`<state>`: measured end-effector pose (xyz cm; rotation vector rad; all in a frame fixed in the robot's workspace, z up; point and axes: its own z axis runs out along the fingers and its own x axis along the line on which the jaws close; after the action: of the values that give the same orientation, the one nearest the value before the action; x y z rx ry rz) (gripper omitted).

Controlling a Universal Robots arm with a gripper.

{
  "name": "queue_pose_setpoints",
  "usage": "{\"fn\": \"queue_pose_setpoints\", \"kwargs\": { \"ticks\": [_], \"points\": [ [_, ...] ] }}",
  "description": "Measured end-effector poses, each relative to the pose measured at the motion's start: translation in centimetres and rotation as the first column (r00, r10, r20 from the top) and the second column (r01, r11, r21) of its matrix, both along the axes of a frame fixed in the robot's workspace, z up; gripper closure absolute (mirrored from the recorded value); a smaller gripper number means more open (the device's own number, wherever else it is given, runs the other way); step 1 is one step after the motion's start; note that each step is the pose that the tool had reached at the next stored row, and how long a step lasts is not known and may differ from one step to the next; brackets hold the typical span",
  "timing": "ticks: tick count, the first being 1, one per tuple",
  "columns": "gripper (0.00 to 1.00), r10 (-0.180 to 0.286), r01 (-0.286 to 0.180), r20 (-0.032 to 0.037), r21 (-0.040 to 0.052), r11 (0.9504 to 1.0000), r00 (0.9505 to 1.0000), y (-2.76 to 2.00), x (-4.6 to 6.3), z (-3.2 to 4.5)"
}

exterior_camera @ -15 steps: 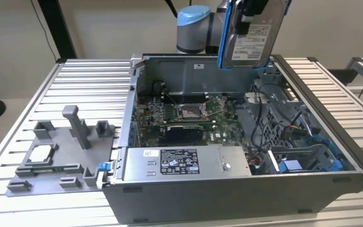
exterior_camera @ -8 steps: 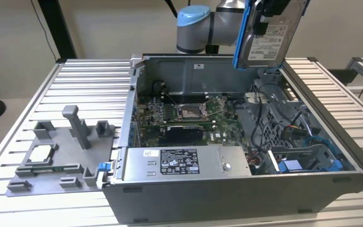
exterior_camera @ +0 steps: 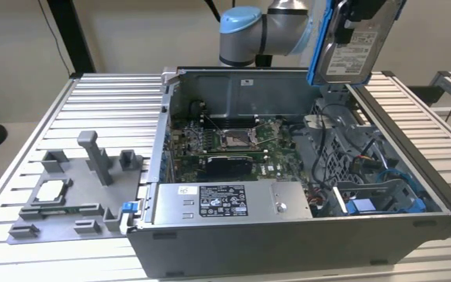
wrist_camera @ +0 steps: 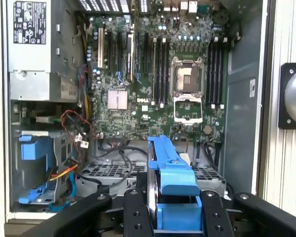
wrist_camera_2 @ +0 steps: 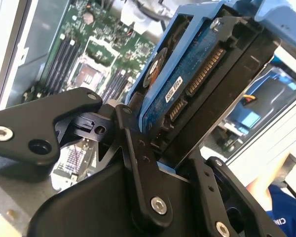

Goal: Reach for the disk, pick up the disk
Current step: 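Pick up the disk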

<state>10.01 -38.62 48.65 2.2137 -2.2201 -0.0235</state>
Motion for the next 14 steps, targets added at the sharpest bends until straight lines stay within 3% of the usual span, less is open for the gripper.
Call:
{"fn": "queue_pose_setpoints", "kwargs": {
  "ticks": [14],
  "points": [
    [1.00,0.000,0.000,0.0000,-0.0002,1.0000,1.0000,-0.14,0.30,0.01]
  ]
}}
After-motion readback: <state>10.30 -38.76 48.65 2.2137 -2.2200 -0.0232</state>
